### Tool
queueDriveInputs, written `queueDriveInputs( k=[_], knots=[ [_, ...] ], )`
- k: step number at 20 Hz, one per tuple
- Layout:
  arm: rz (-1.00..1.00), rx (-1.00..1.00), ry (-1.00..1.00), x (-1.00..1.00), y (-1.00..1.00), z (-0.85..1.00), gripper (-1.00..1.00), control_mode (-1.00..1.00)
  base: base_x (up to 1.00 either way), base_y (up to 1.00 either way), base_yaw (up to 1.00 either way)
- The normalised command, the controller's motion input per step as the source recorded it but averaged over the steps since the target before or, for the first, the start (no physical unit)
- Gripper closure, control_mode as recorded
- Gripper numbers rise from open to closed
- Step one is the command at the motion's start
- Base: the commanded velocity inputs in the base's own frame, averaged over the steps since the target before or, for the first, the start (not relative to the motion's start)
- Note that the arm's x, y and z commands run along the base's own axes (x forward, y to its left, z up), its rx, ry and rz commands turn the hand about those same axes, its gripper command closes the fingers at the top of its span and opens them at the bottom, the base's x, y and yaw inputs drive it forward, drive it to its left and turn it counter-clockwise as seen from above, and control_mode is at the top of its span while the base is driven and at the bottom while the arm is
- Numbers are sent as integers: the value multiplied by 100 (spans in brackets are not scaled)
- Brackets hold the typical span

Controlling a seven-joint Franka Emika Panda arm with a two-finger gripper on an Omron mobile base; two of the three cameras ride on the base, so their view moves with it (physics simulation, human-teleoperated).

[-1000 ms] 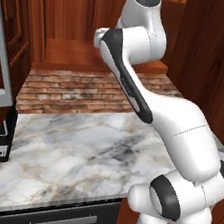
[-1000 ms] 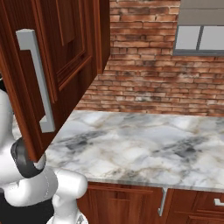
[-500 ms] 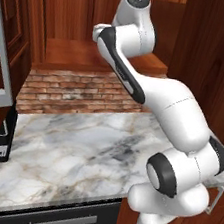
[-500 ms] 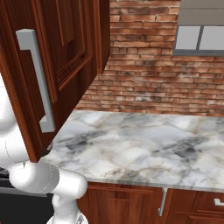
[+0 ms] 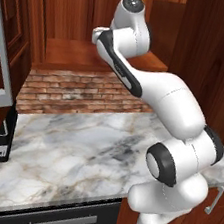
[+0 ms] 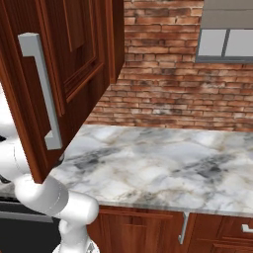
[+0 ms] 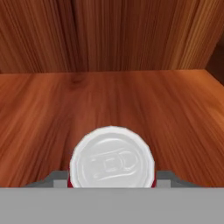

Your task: Sort all alcoholic drinks to one cabinet, and non-alcoholic drinks to the other.

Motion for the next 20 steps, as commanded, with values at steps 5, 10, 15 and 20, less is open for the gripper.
queueDriveInputs(
  k=[5,10,15,20],
  knots=[
    [0,0,-3,22,-11,-39,100,-100,0,0,0],
    [0,1,-7,7,-14,-29,100,-100,0,0,0],
    [0,4,-1,0,-3,-5,-100,-100,0,0,0],
    [0,5,0,-13,0,8,-100,-100,0,0,0]
  ],
)
